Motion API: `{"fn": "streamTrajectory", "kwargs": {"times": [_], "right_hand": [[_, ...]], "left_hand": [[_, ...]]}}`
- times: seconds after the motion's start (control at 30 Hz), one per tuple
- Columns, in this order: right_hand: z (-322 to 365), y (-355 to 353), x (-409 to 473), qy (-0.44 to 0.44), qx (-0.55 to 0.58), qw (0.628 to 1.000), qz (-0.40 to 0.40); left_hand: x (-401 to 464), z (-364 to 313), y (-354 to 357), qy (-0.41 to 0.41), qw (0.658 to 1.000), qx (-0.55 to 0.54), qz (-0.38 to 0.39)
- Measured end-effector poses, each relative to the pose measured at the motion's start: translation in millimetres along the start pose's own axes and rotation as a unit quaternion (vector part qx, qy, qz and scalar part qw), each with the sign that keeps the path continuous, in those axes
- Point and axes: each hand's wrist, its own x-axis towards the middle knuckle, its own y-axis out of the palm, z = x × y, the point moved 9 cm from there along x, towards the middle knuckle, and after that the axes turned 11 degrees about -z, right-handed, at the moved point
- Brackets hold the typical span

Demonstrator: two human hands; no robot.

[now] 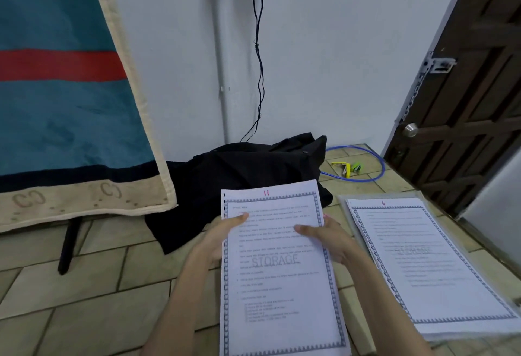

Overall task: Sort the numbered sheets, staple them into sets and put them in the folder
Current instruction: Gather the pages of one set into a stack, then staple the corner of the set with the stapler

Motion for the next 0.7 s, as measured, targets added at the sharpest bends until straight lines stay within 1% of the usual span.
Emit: {"fn": "streamTrajectory", "kwargs": {"times": [0.1, 0.17, 0.27, 0.3, 0.33, 0.37, 0.4, 0.43, 0.47, 0.5, 0.53, 0.57, 0.6, 0.63, 0.7], "right_hand": [[6, 2, 6, -0.007, 0.016, 1.0, 0.005], [1, 1, 10, -0.003, 0.019, 1.0, 0.002], [-2, 0, 12, -0.012, -0.016, 0.999, 0.028], [3, -4, 13, -0.035, -0.032, 0.999, 0.022], [11, -15, 17, -0.073, -0.053, 0.996, -0.018], [22, -32, 22, -0.119, -0.081, 0.986, -0.09], [35, -52, 26, -0.166, -0.129, 0.961, -0.178], [43, -66, 30, -0.194, -0.196, 0.929, -0.246], [46, -72, 36, -0.197, -0.273, 0.903, -0.268], [41, -69, 47, -0.187, -0.355, 0.881, -0.248], [31, -63, 58, -0.17, -0.432, 0.862, -0.203], [18, -59, 67, -0.155, -0.488, 0.843, -0.166], [7, -57, 72, -0.144, -0.521, 0.828, -0.148], [0, -57, 77, -0.148, -0.525, 0.824, -0.153], [-4, -61, 78, -0.169, -0.474, 0.844, -0.186]], "left_hand": [[9, -4, 1, -0.003, 0.999, 0.036, -0.005], [12, -6, 1, 0.009, 0.998, 0.063, -0.015], [14, -9, -1, 0.035, 0.994, 0.098, -0.023], [14, -10, -1, 0.041, 0.993, 0.105, -0.018], [14, -11, -2, 0.049, 0.992, 0.112, -0.017], [15, -13, -4, 0.058, 0.991, 0.121, -0.019], [15, -14, -6, 0.067, 0.989, 0.13, -0.022], [15, -15, -7, 0.074, 0.987, 0.141, -0.023], [14, -15, -7, 0.078, 0.985, 0.153, -0.022], [13, -16, -6, 0.082, 0.983, 0.163, -0.019], [12, -17, -5, 0.087, 0.981, 0.17, -0.017], [10, -18, -3, 0.091, 0.981, 0.173, -0.013], [8, -18, -1, 0.093, 0.981, 0.173, -0.009], [7, -19, 1, 0.093, 0.981, 0.172, -0.005], [3, -21, 3, 0.097, 0.981, 0.17, 0.0]]}}
